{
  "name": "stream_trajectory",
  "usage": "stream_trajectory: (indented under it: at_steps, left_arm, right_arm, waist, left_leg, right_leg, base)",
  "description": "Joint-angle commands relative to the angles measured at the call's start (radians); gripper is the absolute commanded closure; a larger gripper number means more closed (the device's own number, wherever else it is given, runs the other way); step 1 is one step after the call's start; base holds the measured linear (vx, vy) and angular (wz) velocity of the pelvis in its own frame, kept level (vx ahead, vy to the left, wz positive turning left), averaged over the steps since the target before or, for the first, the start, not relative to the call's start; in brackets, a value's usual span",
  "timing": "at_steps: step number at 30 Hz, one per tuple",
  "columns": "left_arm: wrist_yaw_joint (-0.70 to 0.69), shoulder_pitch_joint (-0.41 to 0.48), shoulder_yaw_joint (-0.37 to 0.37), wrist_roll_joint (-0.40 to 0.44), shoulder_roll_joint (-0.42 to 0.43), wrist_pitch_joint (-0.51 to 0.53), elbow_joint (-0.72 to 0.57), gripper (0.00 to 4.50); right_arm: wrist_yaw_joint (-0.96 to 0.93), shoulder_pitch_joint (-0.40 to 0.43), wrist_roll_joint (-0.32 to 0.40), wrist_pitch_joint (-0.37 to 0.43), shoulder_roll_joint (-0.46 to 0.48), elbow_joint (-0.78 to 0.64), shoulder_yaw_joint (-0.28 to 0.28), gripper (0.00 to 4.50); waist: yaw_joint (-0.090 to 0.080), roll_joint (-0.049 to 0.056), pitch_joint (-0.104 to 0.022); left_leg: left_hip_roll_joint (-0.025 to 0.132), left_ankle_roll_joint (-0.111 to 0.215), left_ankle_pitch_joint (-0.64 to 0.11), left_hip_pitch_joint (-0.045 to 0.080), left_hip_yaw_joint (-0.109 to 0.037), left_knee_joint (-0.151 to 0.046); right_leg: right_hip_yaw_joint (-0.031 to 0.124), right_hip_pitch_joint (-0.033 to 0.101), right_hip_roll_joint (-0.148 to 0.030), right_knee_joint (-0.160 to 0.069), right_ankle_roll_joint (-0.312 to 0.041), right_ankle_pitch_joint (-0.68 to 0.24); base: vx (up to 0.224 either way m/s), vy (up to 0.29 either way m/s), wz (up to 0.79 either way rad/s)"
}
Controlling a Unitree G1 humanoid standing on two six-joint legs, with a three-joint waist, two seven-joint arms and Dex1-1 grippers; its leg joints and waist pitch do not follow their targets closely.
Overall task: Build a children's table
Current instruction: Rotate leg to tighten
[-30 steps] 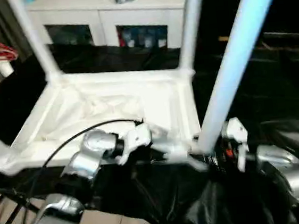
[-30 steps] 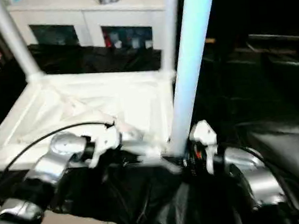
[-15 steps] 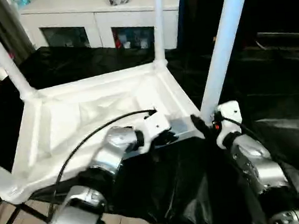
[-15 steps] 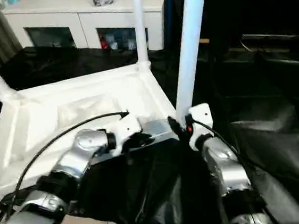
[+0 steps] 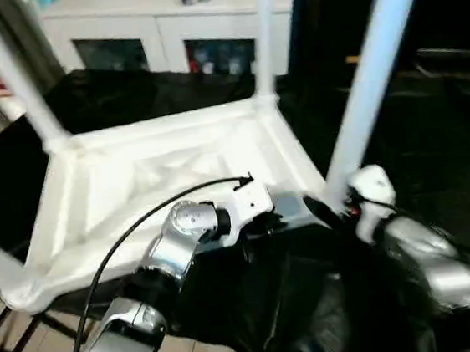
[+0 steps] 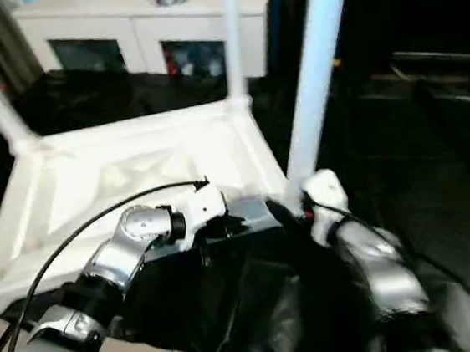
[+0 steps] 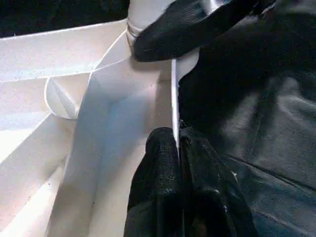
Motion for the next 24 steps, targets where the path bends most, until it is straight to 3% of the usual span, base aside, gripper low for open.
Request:
stream_trajectory:
  at_steps: [1,7,17,19,22,24]
  left_arm:
    - [-0.017,0.000,-0.017,-0.039,-0.021,-0.039,-0.032,4.50]
    - [-0.056,0.001,-0.009,-0.041,0.007,-0.046,-0.037,4.50]
    - [-0.088,0.013,-0.013,-0.061,0.029,-0.052,-0.056,4.50]
    - [-0.091,0.015,-0.014,-0.061,0.030,-0.052,-0.058,4.50]
    - [-0.096,0.018,-0.016,-0.063,0.032,-0.050,-0.063,4.50]
    - [-0.100,0.018,-0.017,-0.065,0.035,-0.049,-0.063,4.50]
  right_arm:
    - [0.118,0.025,0.038,0.017,-0.011,-0.048,0.048,0.94]
    - [0.230,0.055,0.088,0.009,-0.127,-0.089,0.000,0.94]
    - [0.282,0.060,0.115,0.015,-0.197,-0.115,-0.028,0.94]
    - [0.288,0.056,0.130,0.035,-0.196,-0.110,-0.034,0.94]
    - [0.310,0.046,0.184,0.098,-0.208,-0.107,-0.059,0.57]
    - [0.329,0.042,0.264,0.170,-0.210,-0.141,-0.097,0.46]
  waist:
    - [-0.004,-0.019,-0.050]
    - [-0.001,-0.023,-0.047]
    - [0.000,-0.025,-0.050]
    - [-0.001,-0.026,-0.050]
    - [0.001,-0.026,-0.051]
    - [0.003,-0.021,-0.053]
  left_leg:
    - [0.021,0.101,-0.192,0.005,0.000,-0.058]
    - [0.021,0.091,-0.212,0.003,-0.001,-0.060]
    - [0.020,0.117,-0.164,0.000,0.000,-0.054]
    - [0.020,0.112,-0.178,0.001,0.000,-0.055]
    - [0.021,0.116,-0.173,0.001,-0.001,-0.054]
    - [0.021,0.121,-0.158,0.000,0.000,-0.051]
  right_leg:
    - [0.031,0.049,-0.042,-0.070,-0.219,-0.067]
    - [0.028,0.049,-0.044,-0.078,-0.206,-0.158]
    - [0.025,0.048,-0.043,-0.071,-0.225,-0.108]
    - [0.025,0.048,-0.043,-0.072,-0.222,-0.127]
    - [0.025,0.050,-0.042,-0.071,-0.226,-0.116]
    - [0.024,0.050,-0.041,-0.066,-0.235,-0.081]
  base:
    - [0.000,0.000,0.00]
    - [0.000,0.000,0.00]
    - [0.000,0.000,0.00]
    - [0.000,0.000,0.00]
    - [0.000,0.000,0.00]
    - [0.000,0.000,0.00]
